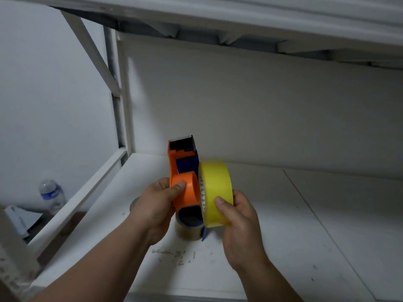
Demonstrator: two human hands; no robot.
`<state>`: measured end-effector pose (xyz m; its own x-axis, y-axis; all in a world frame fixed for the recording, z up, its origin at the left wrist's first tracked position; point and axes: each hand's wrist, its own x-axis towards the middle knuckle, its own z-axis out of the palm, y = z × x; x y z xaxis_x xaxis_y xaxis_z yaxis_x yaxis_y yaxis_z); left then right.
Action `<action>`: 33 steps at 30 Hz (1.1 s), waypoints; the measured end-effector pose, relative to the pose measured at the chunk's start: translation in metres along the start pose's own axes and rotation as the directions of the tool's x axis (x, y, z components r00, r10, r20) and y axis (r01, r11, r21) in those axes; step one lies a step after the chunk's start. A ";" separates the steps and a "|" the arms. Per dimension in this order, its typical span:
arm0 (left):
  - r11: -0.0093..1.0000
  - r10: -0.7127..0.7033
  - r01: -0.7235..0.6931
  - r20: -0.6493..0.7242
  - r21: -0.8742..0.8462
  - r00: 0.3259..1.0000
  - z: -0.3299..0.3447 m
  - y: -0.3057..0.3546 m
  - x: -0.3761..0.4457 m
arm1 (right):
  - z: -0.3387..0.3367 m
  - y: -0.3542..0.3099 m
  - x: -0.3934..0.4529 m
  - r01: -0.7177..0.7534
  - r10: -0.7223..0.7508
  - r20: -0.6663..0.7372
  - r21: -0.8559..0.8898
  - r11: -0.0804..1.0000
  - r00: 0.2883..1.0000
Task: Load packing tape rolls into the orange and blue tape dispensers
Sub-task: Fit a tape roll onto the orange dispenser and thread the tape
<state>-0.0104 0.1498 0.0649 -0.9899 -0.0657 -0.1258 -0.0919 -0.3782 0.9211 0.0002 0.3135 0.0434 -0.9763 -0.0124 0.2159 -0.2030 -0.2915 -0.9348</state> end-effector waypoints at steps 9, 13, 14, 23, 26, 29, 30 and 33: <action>0.997 0.050 -0.053 0.061 0.058 0.997 0.004 -0.005 -0.016 | 0.002 0.003 -0.010 0.012 0.012 0.130 -0.183 0.983 0.991; 0.998 0.046 -0.047 0.026 0.028 0.999 0.014 -0.007 -0.023 | -0.005 -0.001 -0.010 0.051 0.002 0.176 -0.294 0.954 0.984; 0.999 0.039 -0.039 0.021 0.026 0.999 0.016 -0.008 -0.025 | -0.005 -0.001 -0.011 0.055 -0.002 0.172 -0.304 0.951 0.985; 1.000 0.006 -0.006 0.159 -0.003 0.987 0.009 -0.006 -0.030 | 0.011 0.002 -0.019 0.073 -0.030 0.121 -0.368 0.927 0.992; 0.998 0.045 -0.055 0.248 0.033 0.968 0.001 0.000 -0.026 | 0.023 0.006 -0.018 0.101 -0.063 0.109 -0.396 0.913 0.992; 0.992 0.066 -0.096 0.315 0.080 0.947 -0.010 0.008 -0.021 | 0.043 0.015 -0.018 0.099 -0.064 0.104 -0.377 0.921 0.993; 0.992 0.070 -0.099 0.330 0.073 0.941 -0.015 0.010 -0.020 | 0.051 0.019 -0.018 0.100 -0.068 0.100 -0.360 0.928 0.993; 0.996 0.061 -0.078 0.329 0.037 0.942 -0.032 0.016 -0.017 | 0.073 0.033 -0.018 0.141 -0.112 0.098 -0.368 0.919 0.989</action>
<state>0.0088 0.1151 0.0694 -0.9740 0.2188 0.0590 -0.0188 -0.3376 0.9411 0.0162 0.2342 0.0292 -0.9352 -0.0734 0.3463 -0.3517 0.0822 -0.9325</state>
